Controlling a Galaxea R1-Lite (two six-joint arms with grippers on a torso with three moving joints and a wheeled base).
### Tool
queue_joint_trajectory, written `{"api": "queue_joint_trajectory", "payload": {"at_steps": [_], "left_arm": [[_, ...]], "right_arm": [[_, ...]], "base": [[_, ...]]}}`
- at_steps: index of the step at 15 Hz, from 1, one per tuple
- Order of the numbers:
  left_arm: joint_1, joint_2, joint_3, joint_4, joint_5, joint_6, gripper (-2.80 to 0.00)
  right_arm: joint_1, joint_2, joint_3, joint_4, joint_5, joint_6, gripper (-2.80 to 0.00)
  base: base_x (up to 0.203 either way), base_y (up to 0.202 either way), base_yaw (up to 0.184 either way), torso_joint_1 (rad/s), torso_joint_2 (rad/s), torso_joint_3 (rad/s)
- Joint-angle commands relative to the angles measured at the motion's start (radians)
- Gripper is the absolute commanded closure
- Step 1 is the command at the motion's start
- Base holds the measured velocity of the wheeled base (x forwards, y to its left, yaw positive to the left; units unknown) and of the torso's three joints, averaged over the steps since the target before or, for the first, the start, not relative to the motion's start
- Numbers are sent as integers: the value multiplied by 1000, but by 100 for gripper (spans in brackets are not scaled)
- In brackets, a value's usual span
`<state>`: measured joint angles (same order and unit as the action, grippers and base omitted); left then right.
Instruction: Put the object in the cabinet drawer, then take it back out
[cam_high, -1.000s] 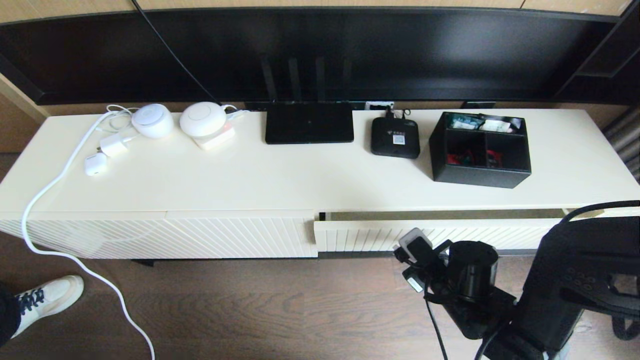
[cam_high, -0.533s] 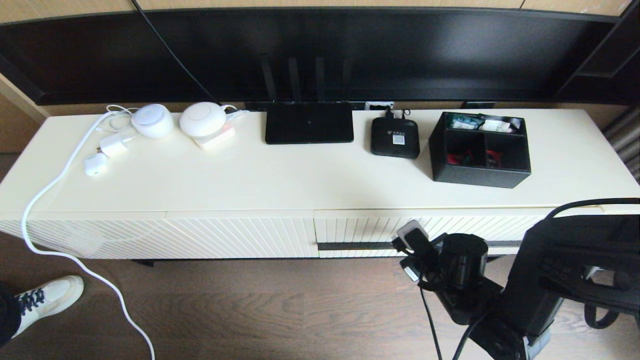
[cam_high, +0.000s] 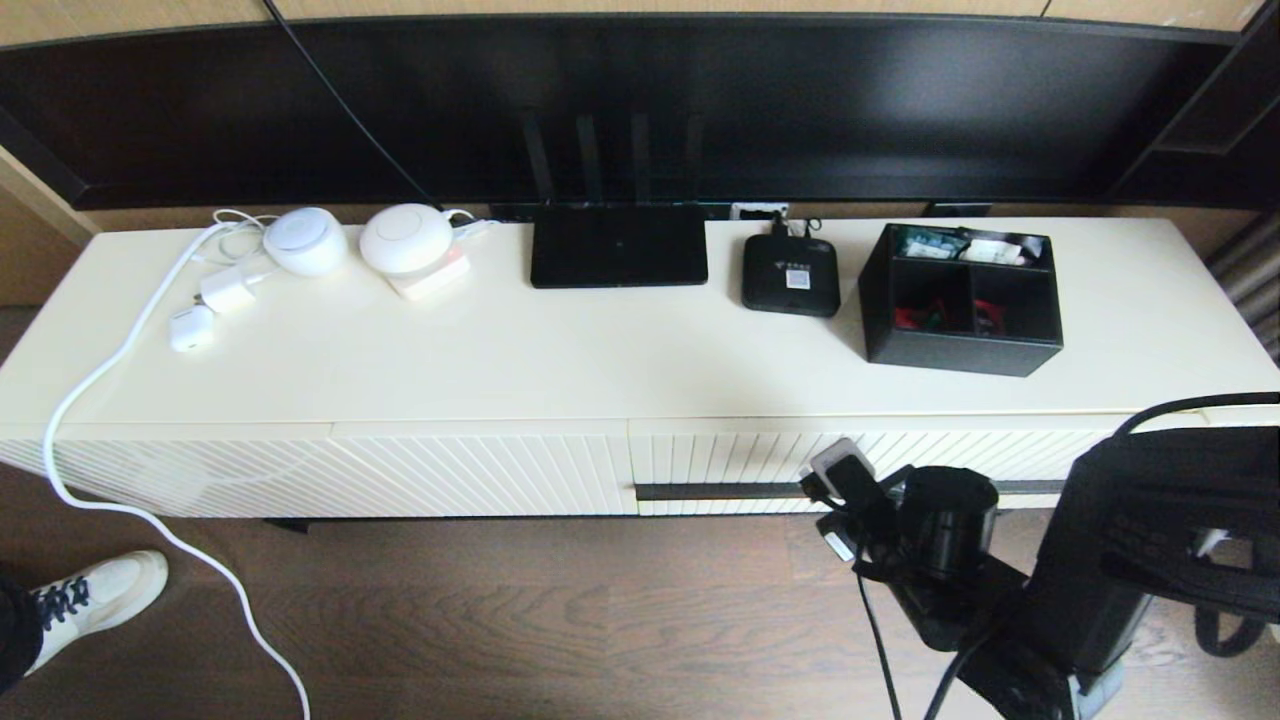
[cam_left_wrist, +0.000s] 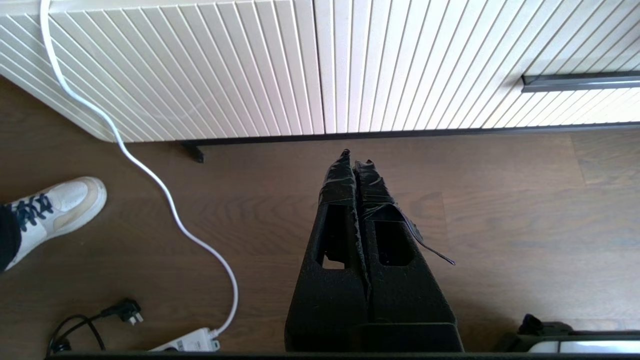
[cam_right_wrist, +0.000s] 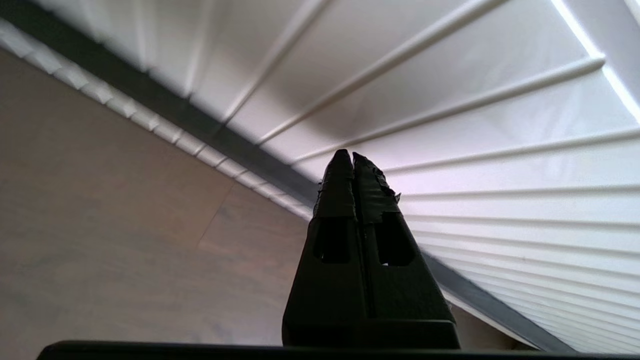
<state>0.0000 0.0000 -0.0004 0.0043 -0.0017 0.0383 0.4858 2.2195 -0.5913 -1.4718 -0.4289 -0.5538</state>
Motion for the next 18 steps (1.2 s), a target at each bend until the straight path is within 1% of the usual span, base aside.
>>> {"api": "queue_joint_trajectory", "payload": {"at_steps": [1, 5, 6, 8, 11, 14, 15, 18], "left_arm": [[0, 1, -1, 0, 0, 0, 0], [0, 0, 0, 0, 0, 0, 0], [0, 0, -1, 0, 0, 0, 0], [0, 0, -1, 0, 0, 0, 0], [0, 0, 0, 0, 0, 0, 0], [0, 0, 0, -1, 0, 0, 0], [0, 0, -1, 0, 0, 0, 0], [0, 0, 0, 0, 0, 0, 0]], "right_arm": [[19, -112, 71, 1, 1, -21, 0], [43, -403, 230, 32, 1, -48, 0], [42, -481, 261, 53, 1, -52, 0], [21, -639, 284, 141, 0, -61, 0], [-60, -952, 284, 399, 0, -62, 0], [-219, -1294, 288, 718, 0, -48, 0], [-262, -1405, 295, 829, 0, -17, 0], [-375, -1696, 327, 1149, 8, 128, 0]], "base": [[0, 0, 0, 0, 0, 0], [0, 0, 0, 0, 0, 0], [0, 0, 0, 0, 0, 0], [0, 0, 0, 0, 0, 0], [0, 0, 0, 0, 0, 0], [0, 0, 0, 0, 0, 0], [0, 0, 0, 0, 0, 0], [0, 0, 0, 0, 0, 0]]}}
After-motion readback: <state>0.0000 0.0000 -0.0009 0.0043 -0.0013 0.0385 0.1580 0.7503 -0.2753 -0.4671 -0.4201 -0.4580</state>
